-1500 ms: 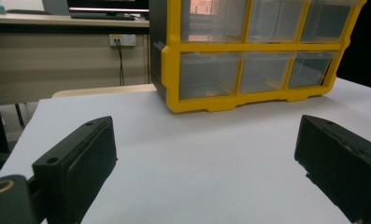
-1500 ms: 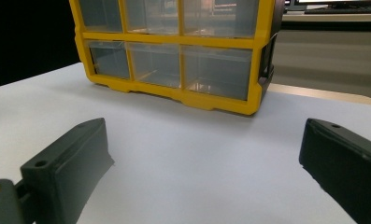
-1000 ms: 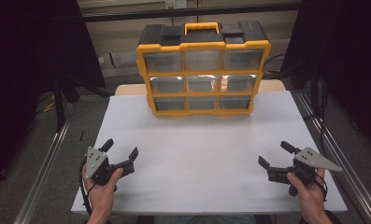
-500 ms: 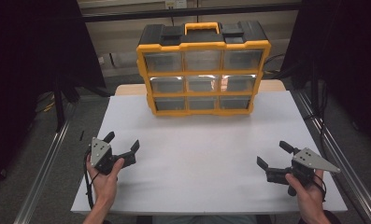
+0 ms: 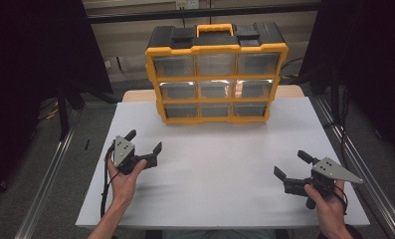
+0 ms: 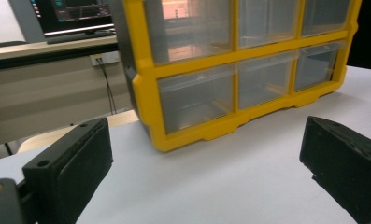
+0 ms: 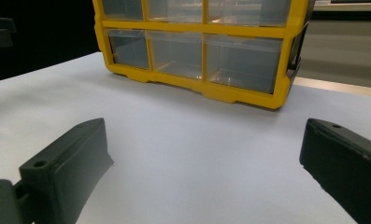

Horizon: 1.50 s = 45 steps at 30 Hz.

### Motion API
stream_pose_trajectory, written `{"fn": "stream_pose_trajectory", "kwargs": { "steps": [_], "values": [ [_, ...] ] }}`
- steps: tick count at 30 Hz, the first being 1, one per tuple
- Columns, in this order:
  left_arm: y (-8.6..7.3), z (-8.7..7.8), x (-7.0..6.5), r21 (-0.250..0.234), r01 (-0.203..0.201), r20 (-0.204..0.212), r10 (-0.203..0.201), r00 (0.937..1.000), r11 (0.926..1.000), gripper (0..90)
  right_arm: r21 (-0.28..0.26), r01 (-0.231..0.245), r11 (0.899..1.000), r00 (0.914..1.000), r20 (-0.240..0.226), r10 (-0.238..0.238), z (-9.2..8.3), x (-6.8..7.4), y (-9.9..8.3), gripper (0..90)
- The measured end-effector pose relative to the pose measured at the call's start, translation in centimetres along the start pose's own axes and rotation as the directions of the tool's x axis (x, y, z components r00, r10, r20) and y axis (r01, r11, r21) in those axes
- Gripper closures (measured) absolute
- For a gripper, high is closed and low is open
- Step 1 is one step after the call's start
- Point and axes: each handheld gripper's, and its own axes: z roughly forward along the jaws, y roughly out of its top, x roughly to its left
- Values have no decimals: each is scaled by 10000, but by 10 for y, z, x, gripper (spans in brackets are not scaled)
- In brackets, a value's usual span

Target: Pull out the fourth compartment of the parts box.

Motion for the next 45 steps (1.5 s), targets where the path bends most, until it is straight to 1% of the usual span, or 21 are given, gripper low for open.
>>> {"fn": "stream_pose_trajectory", "kwargs": {
  "steps": [5, 6, 12, 15, 16, 17, 18, 21, 22, 24, 25, 27, 32, 33, 35, 38, 39, 40, 43, 44, 45],
  "values": [
    [7, 7, -4, -49, -499, 132, 500, 9987, 9987, 19, 24, 10, 10000, 10000, 39, -11, 0, -1, 0, 12],
    [12, 10, -4, 59, -933, 94, 933, 9956, 9956, 16, 17, 16, 10000, 10000, 38, -16, 0, -1, 0, 12],
    [17, 21, -4, -24, -1105, 289, 1106, 9934, 9939, 11, 18, 2, 10000, 10000, 5, -2, -2, 0, 1, 11],
    [20, 26, -4, -70, -1460, 254, 1461, 9889, 9893, 11, -7, 21, 10000, 10000, 26, -21, -1, 0, 0, 10],
    [23, 29, -3, -270, -1768, 187, 1773, 9840, 9839, 11, -43, -34, 10000, 10000, -10, 34, 0, 0, 0, 11],
    [23, 29, -3, -270, -1768, 187, 1773, 9840, 9839, 11, -79, -30, 10000, 10000, 11, 30, 0, 0, 0, 11],
    [27, 33, -1, -280, -2011, 69, 2014, 9795, 9792, 12, -77, -66, 9999, 10000, 3, 66, -1, 0, 0, 11],
    [31, 37, 0, -460, -2026, -16, 2027, 9792, 9782, 13, -86, -122, 9999, 9999, -27, 122, -1, 0, 0, 10],
    [36, 40, 0, -507, -2219, -8, 2221, 9750, 9738, 17, -113, -178, 9998, 9998, -35, 178, -1, 0, 0, 10],
    [37, 41, -1, -525, -2239, -53, 2239, 9746, 9732, 23, -103, -182, 9998, 9998, -39, 181, -1, 0, 0, 11],
    [40, 42, 1, -559, -2560, -113, 2558, 9667, 9650, 23, -114, -169, 9998, 9999, -14, 169, -1, 0, 0, 11],
    [45, 46, 1, -685, -2333, -21, 2337, 9723, 9700, 48, -79, -118, 9999, 9999, -39, 118, -1, 0, 0, 10],
    [57, 53, 2, -762, -2771, -111, 2771, 9608, 9578, 41, -89, -151, 9998, 9999, -7, 151, -1, 0, 0, 10],
    [60, 56, 3, -806, -3044, -250, 3034, 9525, 9491, 39, -92, -149, 9998, 9999, -16, 149, -1, 0, 0, 10],
    [61, 57, 3, -797, -3110, -343, 3092, 9504, 9471, 39, -92, -144, 9999, 9999, -19, 144, -1, 0, 0, 10],
    [64, 62, 2, -883, -3626, -413, 3603, 9319, 9277, 40, -51, -102, 9999, 9999, -80, 102, -1, 0, 0, 10],
    [64, 62, 2, -883, -3626, -413, 3603, 9319, 9277, 39, -51, -102, 9999, 9999, -80, 102, -1, 0, 0, 10],
    [65, 64, 2, -754, -4169, -592, 4133, 9087, 9058, 39, -50, -106, 9999, 9999, -65, 106, -1, 0, 0, 10],
    [67, 70, 0, -732, -4701, -770, 4650, 8820, 8796, 37, -77, -86, 9999, 9999, -66, 86, -1, 0, 0, 10],
    [67, 70, 0, -732, -4701, -770, 4650, 8820, 8796, 36, -77, -86, 9999, 9999, -66, 86, -1, 0, 0, 10],
    [67, 72, 0, -679, -4866, -821, 4812, 8727, 8710, 36, -54, -86, 9999, 9999, -102, 86, -1, 0, 0, 10]
  ]
}}
